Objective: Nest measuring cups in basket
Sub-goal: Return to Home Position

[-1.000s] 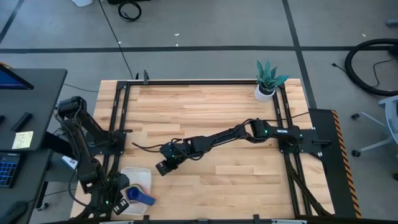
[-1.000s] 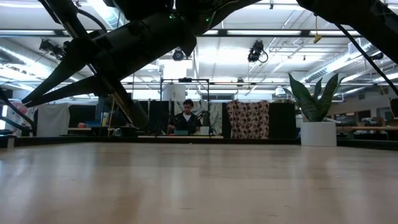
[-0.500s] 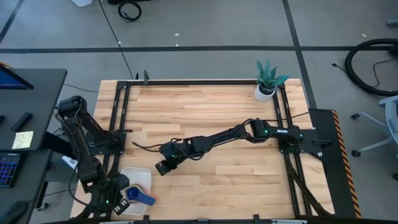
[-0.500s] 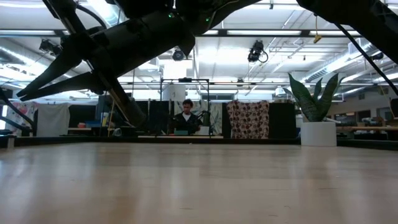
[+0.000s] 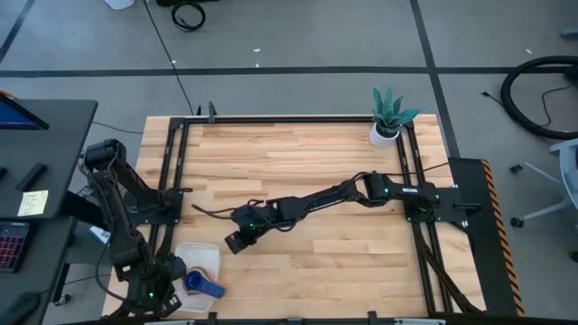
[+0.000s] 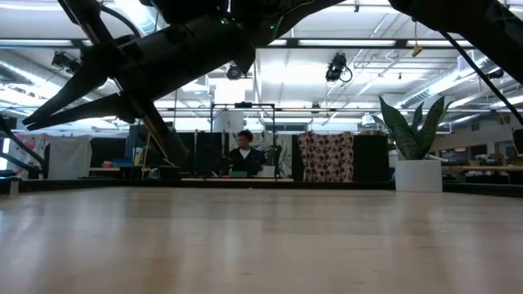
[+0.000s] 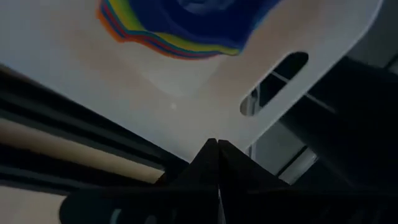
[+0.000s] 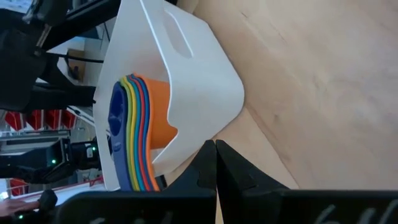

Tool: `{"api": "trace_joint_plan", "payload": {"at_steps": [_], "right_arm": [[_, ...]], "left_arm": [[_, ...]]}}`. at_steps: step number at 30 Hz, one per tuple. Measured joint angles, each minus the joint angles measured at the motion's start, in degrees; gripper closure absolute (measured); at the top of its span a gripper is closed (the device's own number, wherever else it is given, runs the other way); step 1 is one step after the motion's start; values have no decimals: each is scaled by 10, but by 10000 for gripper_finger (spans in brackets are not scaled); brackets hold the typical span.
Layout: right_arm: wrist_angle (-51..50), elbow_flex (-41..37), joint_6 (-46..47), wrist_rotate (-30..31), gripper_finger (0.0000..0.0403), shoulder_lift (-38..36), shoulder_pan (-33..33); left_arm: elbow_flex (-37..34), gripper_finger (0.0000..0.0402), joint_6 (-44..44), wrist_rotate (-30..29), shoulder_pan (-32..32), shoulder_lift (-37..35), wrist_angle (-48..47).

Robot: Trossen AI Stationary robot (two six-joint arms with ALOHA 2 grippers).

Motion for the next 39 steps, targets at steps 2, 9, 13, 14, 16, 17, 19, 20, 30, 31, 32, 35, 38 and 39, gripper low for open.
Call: {"api": "trace_joint_plan", "payload": {"at_steps": [2,9,13,14,16,17,19,20,30,31,32,35,38,39], "right_arm": [[0,0,0,0,402,0,-2],[4,0,-7,-6,402,0,-12],[1,0,-30,-12,402,-7,-19],[0,0,-35,-13,402,-9,-21],[1,1,-44,-14,402,-16,-24],[-3,1,-47,-15,402,-18,-26],[0,1,-53,-15,402,-20,-29],[-4,1,-54,-17,402,-22,-30],[-24,1,-32,-44,402,-26,-16],[-24,1,-32,-44,402,-26,-13],[-21,1,-32,-44,402,-23,-11],[10,1,-17,-62,402,-6,-3],[67,0,8,-62,402,22,5],[80,0,19,-61,402,29,7]], "left_arm": [[-1,401,14,-1,2,1,-4],[-4,401,80,-11,15,-5,-39],[-5,401,131,-6,41,-20,-88],[-5,401,141,-4,46,-25,-100],[-5,401,154,-6,54,-27,-102],[-5,401,158,-7,57,-28,-105],[-5,401,169,-10,63,-34,-110],[-5,401,170,-13,66,-35,-110],[-4,401,187,-69,119,-87,-238],[-4,401,189,-75,126,-93,-261],[-4,401,190,-80,133,-101,-282],[-4,401,191,-82,146,-120,-326],[-4,401,203,-88,150,-135,-334],[-4,401,204,-94,150,-140,-334]]}}
